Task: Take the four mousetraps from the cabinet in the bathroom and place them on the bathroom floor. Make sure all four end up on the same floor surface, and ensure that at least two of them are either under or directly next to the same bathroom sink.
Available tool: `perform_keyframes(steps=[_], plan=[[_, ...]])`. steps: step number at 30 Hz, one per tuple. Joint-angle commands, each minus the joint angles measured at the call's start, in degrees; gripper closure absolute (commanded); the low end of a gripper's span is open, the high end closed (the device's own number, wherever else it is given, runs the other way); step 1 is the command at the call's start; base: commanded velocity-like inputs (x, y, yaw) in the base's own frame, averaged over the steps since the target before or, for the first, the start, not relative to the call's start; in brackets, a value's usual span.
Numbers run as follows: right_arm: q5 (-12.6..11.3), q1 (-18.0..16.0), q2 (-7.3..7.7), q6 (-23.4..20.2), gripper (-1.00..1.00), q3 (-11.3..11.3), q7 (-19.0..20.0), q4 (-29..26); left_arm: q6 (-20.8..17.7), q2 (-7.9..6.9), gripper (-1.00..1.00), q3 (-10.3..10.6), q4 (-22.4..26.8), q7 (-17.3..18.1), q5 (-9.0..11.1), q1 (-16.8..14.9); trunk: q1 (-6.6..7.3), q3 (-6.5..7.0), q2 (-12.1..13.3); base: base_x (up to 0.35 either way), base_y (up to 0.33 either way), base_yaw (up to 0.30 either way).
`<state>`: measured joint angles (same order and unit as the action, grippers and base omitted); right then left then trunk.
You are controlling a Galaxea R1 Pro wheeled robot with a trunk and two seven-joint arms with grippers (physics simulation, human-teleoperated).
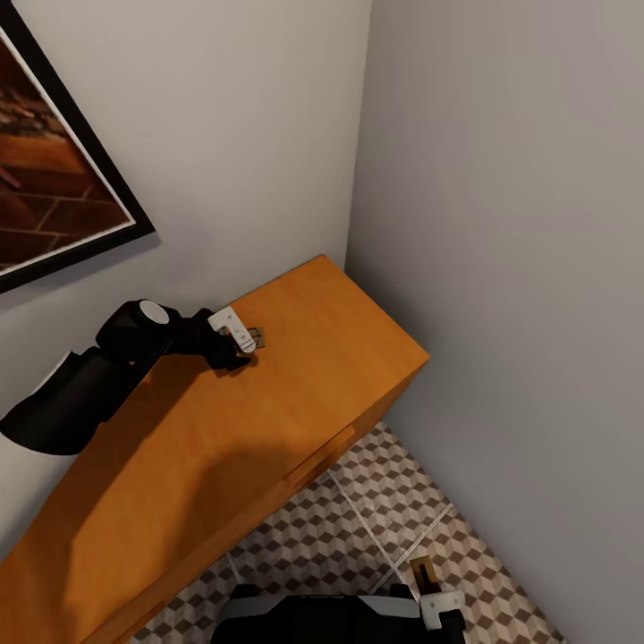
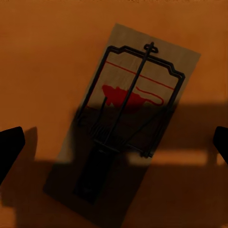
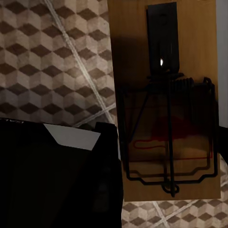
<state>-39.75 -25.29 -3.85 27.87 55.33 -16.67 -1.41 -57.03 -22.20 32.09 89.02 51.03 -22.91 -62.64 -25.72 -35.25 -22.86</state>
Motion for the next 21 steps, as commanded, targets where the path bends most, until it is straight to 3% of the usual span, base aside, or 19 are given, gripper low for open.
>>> perform_keyframes(steps=[1, 21], plan=[[-0.3, 0.0, -0.02, 0.1, 1.0, 0.5, -0.4, 0.0, -0.3, 0.0, 1.0, 0.1, -2.1, 0.6, -0.4, 0.0, -0.06, -0.08, -0.1, 0.069, 0.0, 0.0], [-0.3, 0.0, -0.02, 0.1, 1.0, 0.5, -0.4, 0.0, -0.3, -0.04, 1.0, 0.2, -2.2, 0.6, -0.4, 0.0, -0.06, -0.08, -0.1, 0.021, 0.0, 0.0]])
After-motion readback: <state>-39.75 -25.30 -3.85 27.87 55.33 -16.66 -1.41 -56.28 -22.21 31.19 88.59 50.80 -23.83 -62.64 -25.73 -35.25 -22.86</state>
